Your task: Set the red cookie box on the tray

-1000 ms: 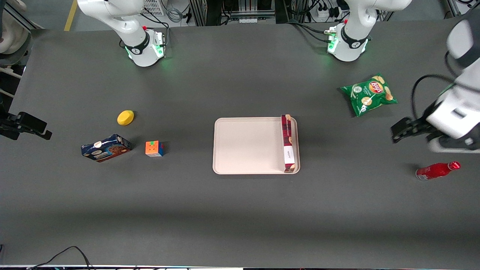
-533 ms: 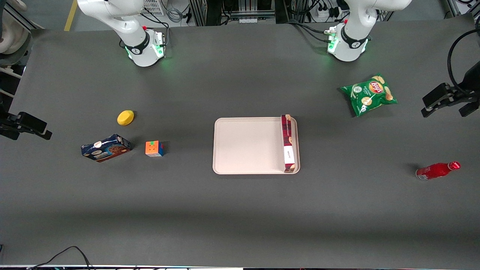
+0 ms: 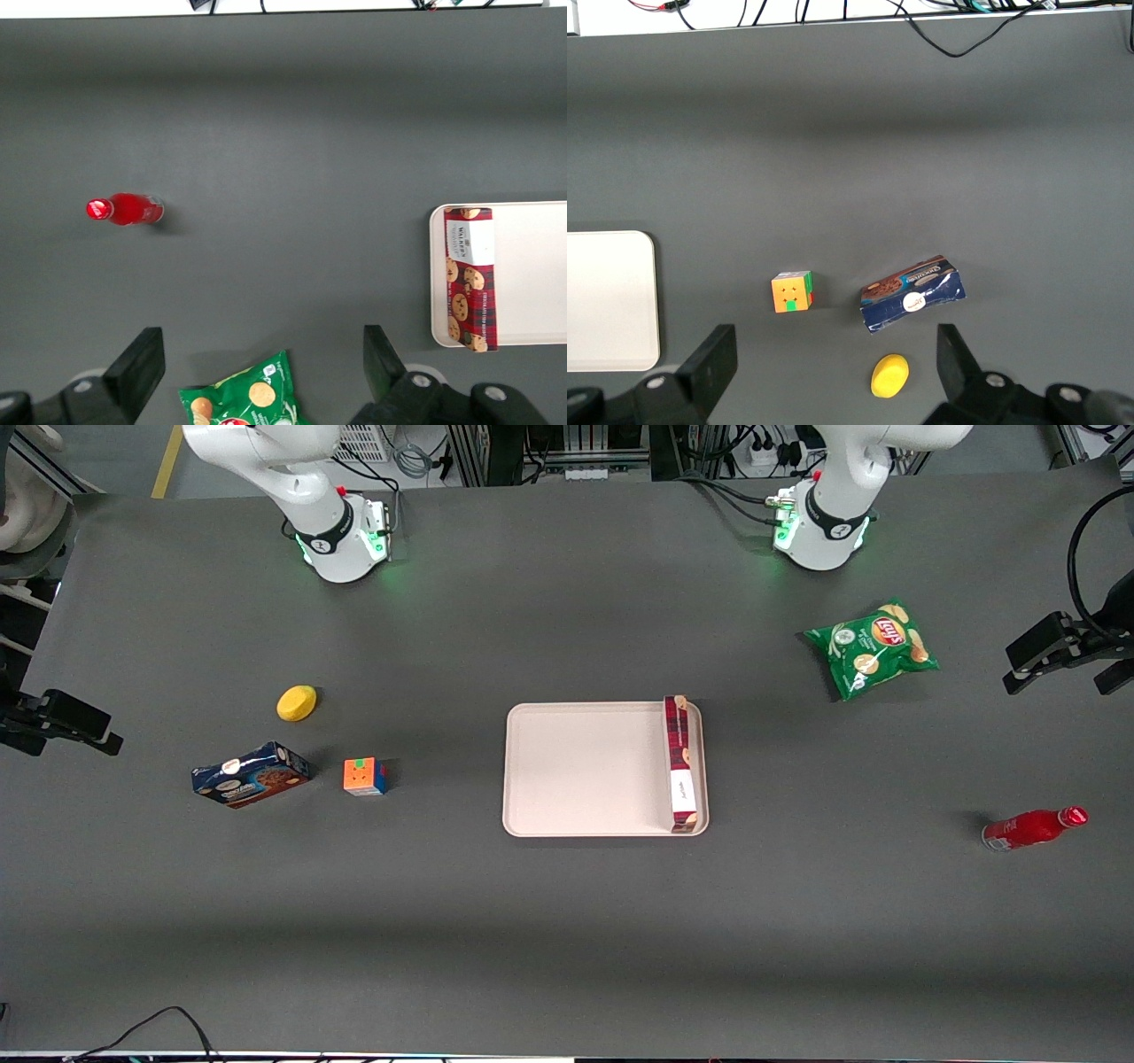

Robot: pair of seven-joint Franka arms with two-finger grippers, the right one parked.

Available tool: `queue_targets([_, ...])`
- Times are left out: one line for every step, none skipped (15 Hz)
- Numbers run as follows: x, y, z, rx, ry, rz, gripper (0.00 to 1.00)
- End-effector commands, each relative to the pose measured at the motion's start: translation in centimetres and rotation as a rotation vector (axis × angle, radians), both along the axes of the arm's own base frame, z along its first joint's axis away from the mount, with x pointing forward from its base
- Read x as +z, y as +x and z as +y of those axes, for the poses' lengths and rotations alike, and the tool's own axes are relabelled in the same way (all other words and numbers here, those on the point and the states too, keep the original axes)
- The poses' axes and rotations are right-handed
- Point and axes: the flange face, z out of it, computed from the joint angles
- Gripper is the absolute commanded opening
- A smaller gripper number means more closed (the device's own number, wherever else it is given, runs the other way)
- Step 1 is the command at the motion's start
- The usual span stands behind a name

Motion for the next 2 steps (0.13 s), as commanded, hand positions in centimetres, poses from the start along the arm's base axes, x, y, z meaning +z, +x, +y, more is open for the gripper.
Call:
queue_targets([-0.23, -0.09, 0.34, -0.02, 0.031, 0.013, 1.0])
queue_targets([-0.22, -0.07, 0.34, -0.02, 0.031, 0.012, 1.0])
